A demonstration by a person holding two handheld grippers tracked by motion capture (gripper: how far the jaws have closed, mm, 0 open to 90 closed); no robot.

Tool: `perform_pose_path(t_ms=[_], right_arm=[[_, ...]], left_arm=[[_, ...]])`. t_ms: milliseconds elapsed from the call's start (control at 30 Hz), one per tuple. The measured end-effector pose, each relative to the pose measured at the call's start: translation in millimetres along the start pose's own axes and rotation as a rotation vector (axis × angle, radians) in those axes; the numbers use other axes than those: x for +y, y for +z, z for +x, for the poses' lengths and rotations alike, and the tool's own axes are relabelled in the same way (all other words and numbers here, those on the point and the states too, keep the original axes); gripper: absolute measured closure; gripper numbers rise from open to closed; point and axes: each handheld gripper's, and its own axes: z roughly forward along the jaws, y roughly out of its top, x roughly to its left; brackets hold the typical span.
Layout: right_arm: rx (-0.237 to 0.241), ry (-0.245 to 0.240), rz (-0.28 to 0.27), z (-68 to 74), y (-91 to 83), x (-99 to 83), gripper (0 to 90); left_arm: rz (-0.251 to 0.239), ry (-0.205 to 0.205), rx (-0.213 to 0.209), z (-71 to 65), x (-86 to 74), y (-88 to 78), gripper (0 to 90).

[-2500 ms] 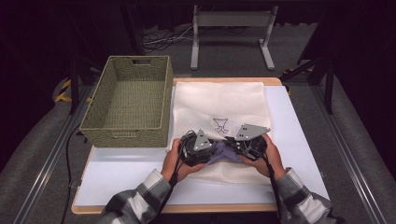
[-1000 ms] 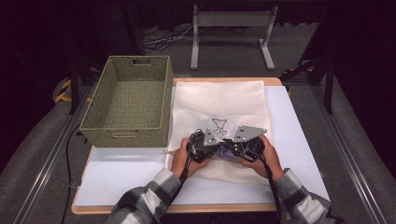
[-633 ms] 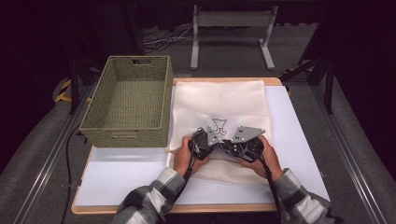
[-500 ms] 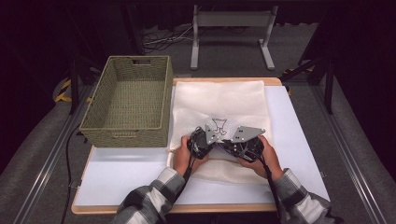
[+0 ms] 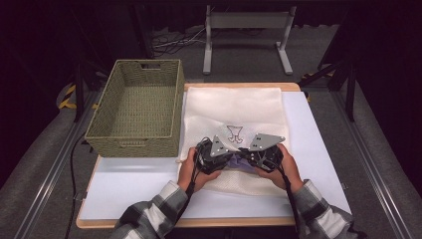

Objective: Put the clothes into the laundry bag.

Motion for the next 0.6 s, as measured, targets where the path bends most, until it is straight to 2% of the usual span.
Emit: perform_pose_path(t_ms=[100,133,267,400,533,600], right_arm=[[-0.004,0.001,0.000,0.0,-0.8,0.5,86.3],[-0.005,0.001,0.000,0.0,-1.1,0.5,86.3],[-0.001,-0.002,0.000,0.8,-0.5,0.7,86.3],[0.001,-0.005,0.005,1.8,0.4,0.8,86.3],[0.005,-0.006,0.010,1.7,1.6,0.0,86.2],[0.007,-0.006,0.013,1.9,2.6,-0.3,86.2]], left_arm=[[-0.016,0.007,-0.041,-4.2,1.6,-4.9,67.0],[-0.008,0.021,-0.073,-6.2,3.0,-3.9,66.6],[0.037,0.053,-0.115,-14.0,4.7,10.9,60.8],[0.060,0.035,-0.099,-15.5,4.7,30.8,56.5],[0.075,0.027,-0.069,-14.1,7.5,41.2,54.2],[0.094,0.046,-0.040,-14.2,9.0,45.5,56.6]])
